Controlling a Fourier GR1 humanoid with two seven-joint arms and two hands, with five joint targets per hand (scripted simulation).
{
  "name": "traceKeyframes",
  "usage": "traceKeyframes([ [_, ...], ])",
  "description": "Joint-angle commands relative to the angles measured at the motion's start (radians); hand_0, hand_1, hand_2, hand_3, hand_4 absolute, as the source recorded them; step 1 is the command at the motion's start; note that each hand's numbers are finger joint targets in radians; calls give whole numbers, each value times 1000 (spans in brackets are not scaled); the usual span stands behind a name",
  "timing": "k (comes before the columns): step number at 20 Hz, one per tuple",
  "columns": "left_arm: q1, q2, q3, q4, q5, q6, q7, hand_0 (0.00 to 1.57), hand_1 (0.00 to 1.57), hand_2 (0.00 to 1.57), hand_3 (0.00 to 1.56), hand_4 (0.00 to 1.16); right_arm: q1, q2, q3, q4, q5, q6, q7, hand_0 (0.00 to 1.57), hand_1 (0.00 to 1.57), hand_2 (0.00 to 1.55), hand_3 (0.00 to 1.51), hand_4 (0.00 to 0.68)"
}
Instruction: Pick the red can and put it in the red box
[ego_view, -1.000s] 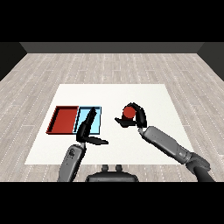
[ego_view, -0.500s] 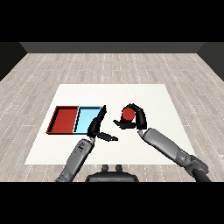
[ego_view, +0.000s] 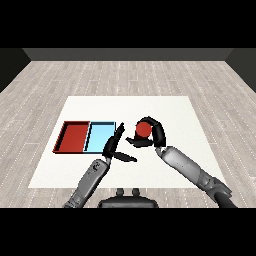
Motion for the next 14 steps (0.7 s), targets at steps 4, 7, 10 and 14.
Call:
traceKeyframes([
  [4,-70,0,5,73,89,37,-4,0,0,0,0,0,73,116,-62,5,104,80,-7,1472,1472,1447,1382,556],
  [7,1,0,26,6,32,-21,36,0,0,0,0,0,84,155,-109,0,147,131,2,1463,1463,1427,1372,570],
  [10,-34,0,28,109,78,-7,-52,0,0,0,0,0,104,172,-103,-60,238,129,97,1463,1463,1430,1369,565],
  [14,-50,0,-3,139,90,37,-67,0,0,0,0,0,50,256,-116,-31,312,154,152,1484,1484,1442,1371,560],
])
